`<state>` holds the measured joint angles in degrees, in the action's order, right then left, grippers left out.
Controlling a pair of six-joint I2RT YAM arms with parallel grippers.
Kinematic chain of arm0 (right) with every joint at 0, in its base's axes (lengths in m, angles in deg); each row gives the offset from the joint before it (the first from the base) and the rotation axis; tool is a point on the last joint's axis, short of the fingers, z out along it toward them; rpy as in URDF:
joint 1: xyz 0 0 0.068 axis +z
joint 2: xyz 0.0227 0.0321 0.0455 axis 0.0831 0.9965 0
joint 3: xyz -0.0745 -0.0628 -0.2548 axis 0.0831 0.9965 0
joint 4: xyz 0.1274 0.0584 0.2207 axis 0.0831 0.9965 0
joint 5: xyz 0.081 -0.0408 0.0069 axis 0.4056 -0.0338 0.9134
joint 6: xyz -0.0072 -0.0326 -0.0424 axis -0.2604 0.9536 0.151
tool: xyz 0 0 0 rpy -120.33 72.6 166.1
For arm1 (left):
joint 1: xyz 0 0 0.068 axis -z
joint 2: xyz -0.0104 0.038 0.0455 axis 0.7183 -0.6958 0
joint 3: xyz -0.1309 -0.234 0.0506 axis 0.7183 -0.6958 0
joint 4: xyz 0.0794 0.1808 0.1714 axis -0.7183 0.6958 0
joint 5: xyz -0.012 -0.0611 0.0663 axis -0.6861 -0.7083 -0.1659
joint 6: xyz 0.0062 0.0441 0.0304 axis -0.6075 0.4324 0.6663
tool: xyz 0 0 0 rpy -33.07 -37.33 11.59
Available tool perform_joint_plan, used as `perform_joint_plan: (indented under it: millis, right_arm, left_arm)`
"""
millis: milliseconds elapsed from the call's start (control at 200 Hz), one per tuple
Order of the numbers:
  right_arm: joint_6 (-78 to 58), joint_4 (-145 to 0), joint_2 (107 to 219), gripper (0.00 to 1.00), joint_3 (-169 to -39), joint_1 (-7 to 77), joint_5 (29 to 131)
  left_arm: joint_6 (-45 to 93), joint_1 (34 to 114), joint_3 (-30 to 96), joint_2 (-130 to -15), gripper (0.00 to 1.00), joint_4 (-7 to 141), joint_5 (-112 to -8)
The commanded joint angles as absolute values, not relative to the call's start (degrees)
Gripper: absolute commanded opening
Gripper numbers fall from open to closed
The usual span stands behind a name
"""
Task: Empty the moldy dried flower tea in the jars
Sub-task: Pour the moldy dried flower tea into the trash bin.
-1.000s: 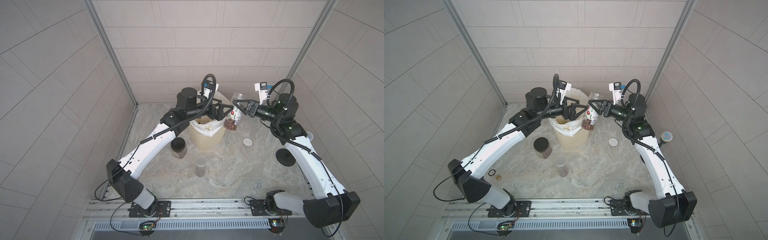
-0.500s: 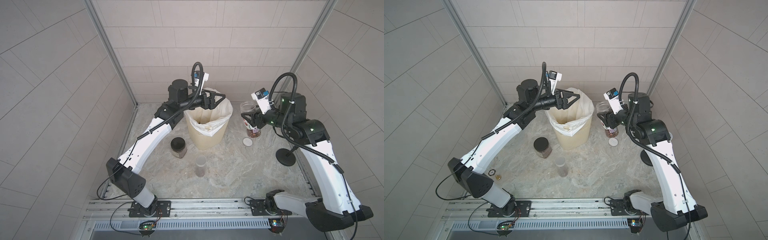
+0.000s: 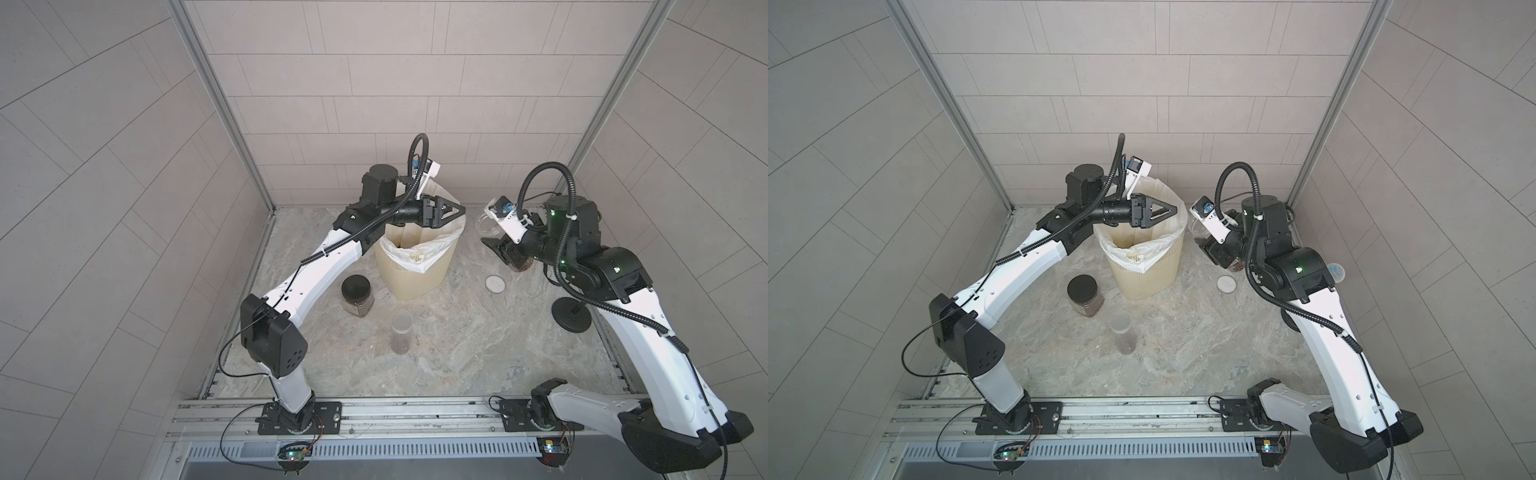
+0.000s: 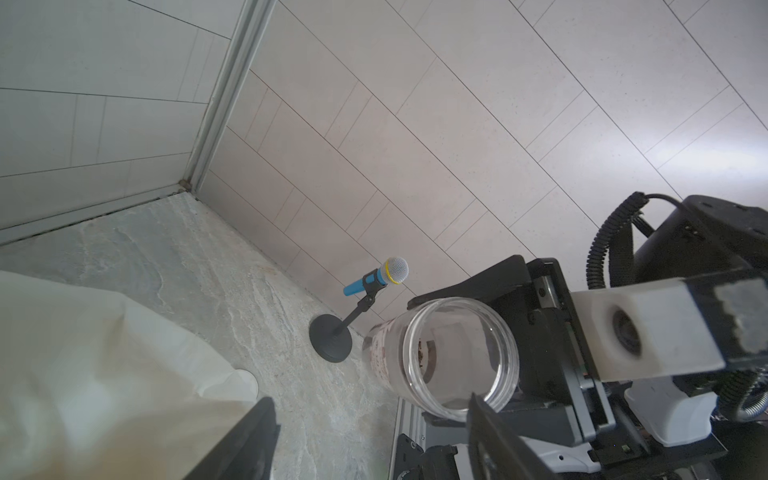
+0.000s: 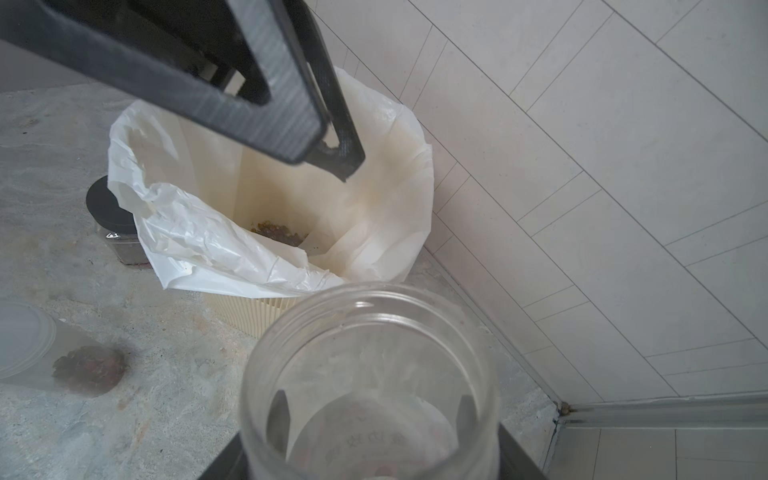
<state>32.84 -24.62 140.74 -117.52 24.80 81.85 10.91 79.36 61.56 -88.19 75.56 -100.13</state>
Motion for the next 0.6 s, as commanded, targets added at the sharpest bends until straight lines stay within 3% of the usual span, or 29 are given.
perform_joint_plan:
  millis: [0,165,340,595]
  right_arm:
    - [36.6,-27.1,140.1,0.39,-117.6,26.1,81.7]
    - [37.8,-27.7,140.7,0.39,-117.6,28.4,80.0]
    - [38.1,-28.4,141.0,0.39,-117.8,30.9,77.8]
    - [40.5,-27.0,142.4,0.39,-118.3,35.0,70.5]
  left_arm:
    - [11.1,80.5,63.9,-88.0,0.73,74.4,-102.8]
    - [14.8,81.8,65.1,-88.7,0.68,79.0,-102.2]
    - [24.3,83.2,69.1,-89.6,0.55,92.2,-96.2]
    - [28.2,83.3,71.8,-90.4,0.32,97.8,-91.8]
